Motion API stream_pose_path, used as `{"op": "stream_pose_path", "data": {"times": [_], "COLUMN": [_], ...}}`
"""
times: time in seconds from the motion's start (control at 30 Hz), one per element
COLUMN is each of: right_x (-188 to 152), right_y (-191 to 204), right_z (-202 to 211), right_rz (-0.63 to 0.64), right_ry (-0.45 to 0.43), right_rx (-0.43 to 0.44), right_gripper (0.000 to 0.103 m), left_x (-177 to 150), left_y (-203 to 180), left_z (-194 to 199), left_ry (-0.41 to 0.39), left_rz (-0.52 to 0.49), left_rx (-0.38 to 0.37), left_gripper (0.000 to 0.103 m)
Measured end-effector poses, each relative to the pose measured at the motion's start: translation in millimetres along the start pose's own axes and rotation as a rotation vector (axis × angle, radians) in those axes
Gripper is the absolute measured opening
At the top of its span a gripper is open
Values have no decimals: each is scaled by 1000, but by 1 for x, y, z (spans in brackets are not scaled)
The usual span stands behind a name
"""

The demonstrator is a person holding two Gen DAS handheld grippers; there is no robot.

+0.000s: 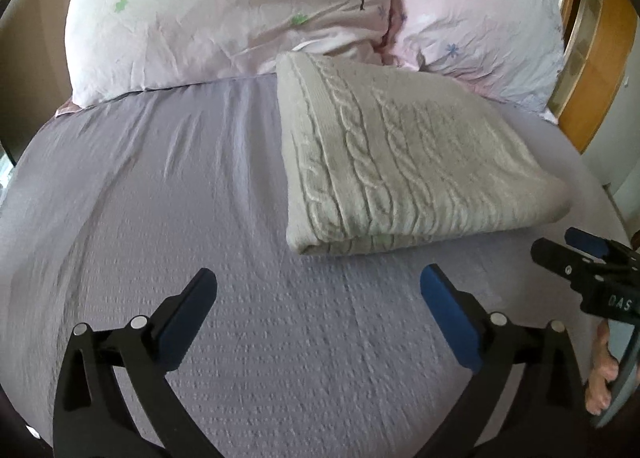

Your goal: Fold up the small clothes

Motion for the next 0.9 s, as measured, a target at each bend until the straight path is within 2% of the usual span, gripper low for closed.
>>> {"op": "stream_pose_path", "data": {"times": [0.1,0.37,0.9], "right_x": [-9,-16,-16], "right_y": [9,16,15], "right_z": [-5,-14,-14], "right_rz": [36,81,86], "right_ry": [18,40,38], "right_rx": [-41,-104,-105], "right_gripper": [101,101,101], "left_x": [-3,-7,-7], "left_y": [-5,-16,-16], "left_z": [-8,-17,-17], "left_ry": [12,29,26], "left_rz": [-21,-60,-70], "left_rx": [34,55,54], "left_gripper": [102,102,102]}}
Point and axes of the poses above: each gripper's, at about its wrist camera, not at the fingertips, and z roughly against the way its jaws point, y to its left, x to its top, the point moved 5 cm from there along -z, roughly the way its jaws point, and after that the axes turned 14 degrees about x, right-handed, at the moved point
